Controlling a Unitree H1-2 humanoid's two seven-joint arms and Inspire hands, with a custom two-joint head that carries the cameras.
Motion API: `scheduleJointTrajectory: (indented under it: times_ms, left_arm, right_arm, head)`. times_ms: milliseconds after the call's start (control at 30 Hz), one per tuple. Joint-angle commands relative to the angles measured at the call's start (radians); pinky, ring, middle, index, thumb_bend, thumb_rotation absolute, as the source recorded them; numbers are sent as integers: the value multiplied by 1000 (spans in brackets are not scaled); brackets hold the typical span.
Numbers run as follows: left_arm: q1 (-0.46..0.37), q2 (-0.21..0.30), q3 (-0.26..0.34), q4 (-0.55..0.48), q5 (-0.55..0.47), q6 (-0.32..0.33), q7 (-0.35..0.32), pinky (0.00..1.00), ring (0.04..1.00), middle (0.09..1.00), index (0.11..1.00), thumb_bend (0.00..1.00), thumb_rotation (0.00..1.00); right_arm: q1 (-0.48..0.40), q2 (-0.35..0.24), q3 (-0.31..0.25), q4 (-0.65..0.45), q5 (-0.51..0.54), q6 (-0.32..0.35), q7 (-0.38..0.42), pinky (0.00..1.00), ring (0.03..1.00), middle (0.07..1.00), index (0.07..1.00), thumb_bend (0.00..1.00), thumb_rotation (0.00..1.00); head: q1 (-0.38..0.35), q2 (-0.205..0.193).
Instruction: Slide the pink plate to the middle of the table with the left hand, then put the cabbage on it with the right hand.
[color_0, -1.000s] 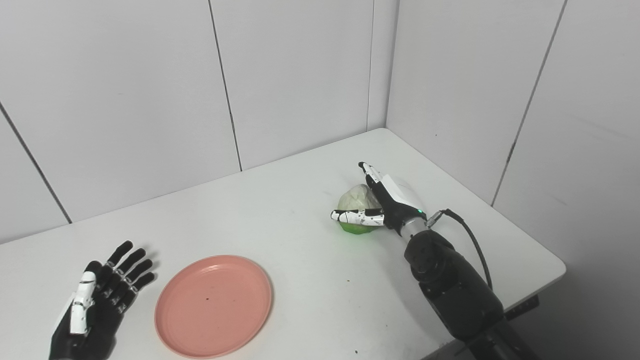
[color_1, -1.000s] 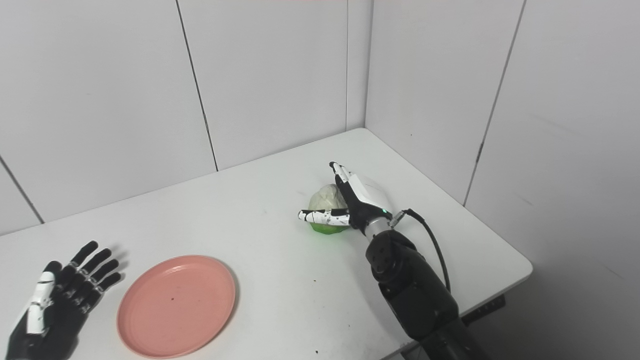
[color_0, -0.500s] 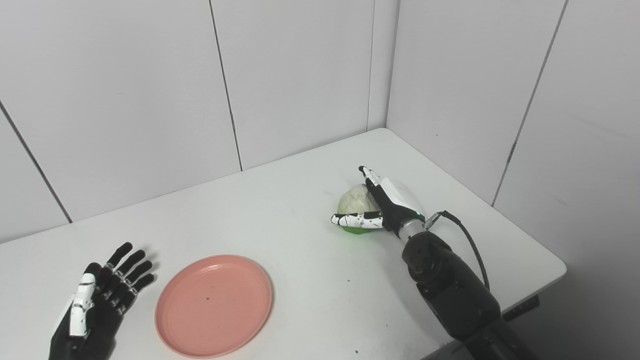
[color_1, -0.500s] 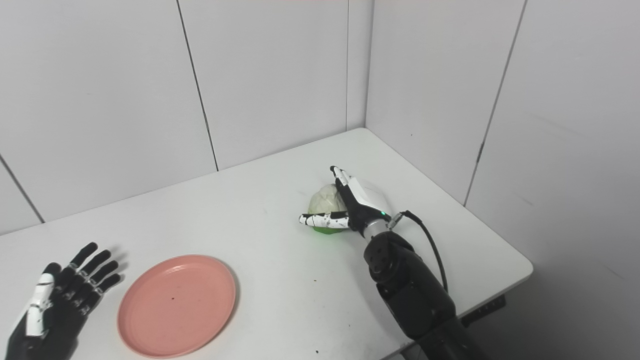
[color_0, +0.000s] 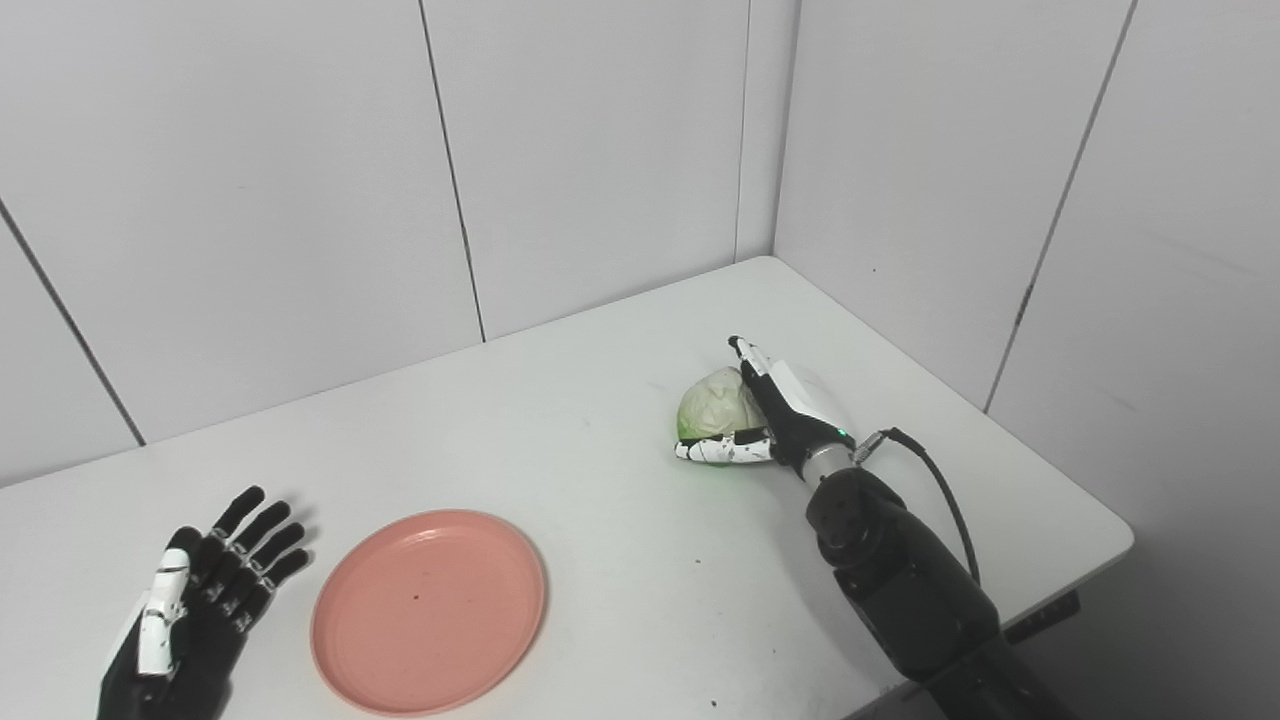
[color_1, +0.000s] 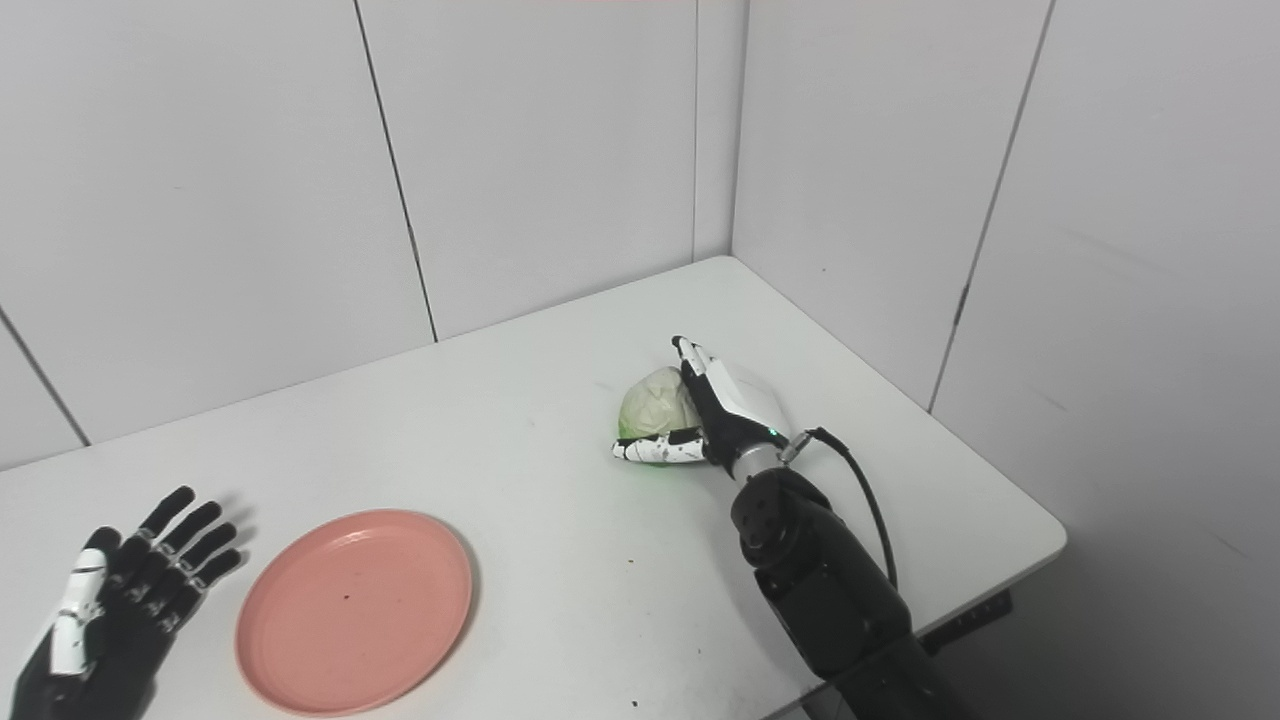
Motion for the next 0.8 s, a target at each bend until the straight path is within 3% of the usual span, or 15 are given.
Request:
scheduleJointTrajectory:
  times_ms: [0, 133, 200, 300, 367, 467, 500, 533, 567, 767]
  left_arm:
    - [53, 7, -14, 46, 27, 97, 26, 858, 868, 885, 878, 495, 1000]
    - [52, 7, -14, 48, 25, 96, 25, 858, 868, 884, 877, 497, 1000]
    - [53, 7, -14, 45, 24, 98, 24, 858, 868, 884, 878, 497, 1000]
    - [55, 8, -16, 42, 26, 97, 26, 854, 865, 882, 876, 499, 1000]
    - [56, 8, -17, 38, 28, 99, 29, 853, 865, 882, 877, 500, 1000]
    - [57, 8, -18, 32, 27, 103, 30, 855, 867, 882, 878, 500, 1000]
    - [58, 8, -19, 31, 27, 104, 30, 857, 868, 884, 880, 500, 1000]
    - [58, 8, -19, 28, 27, 105, 33, 859, 870, 886, 881, 502, 1000]
    - [59, 7, -18, 26, 26, 107, 35, 857, 869, 884, 879, 502, 1000]
    - [59, 6, -20, 22, 25, 112, 38, 861, 872, 888, 883, 498, 1000]
  right_arm:
    - [-44, -9, -15, -12, 7, -61, -55, 796, 906, 956, 994, 1000, 382]
    - [-41, 9, -37, 6, 55, -108, -97, 636, 720, 772, 921, 1000, 215]
    - [-42, 21, -48, 11, 78, -121, -112, 622, 695, 744, 903, 1000, 185]
    - [-46, 32, -51, 20, 97, -132, -124, 530, 590, 634, 740, 946, 105]
    - [-51, 36, -50, 32, 106, -136, -132, 493, 545, 588, 629, 910, 95]
    - [-63, 38, -42, 62, 108, -154, -149, 464, 512, 556, 555, 876, 76]
    - [-67, 37, -38, 73, 108, -164, -155, 440, 489, 535, 521, 703, 106]
    - [-70, 37, -33, 82, 108, -173, -159, 418, 468, 515, 500, 596, 124]
    - [-72, 36, -30, 88, 107, -178, -163, 399, 450, 494, 492, 559, 130]
    - [-77, 31, -18, 104, 113, -191, -172, 348, 400, 447, 483, 520, 134]
  head:
    - [1, 0]
    - [4, 5]
    - [6, 7]
    - [6, 7]
    - [7, 9]
    - [7, 9]
    - [7, 9]
    - [9, 11]
    - [9, 11]
    - [11, 11]
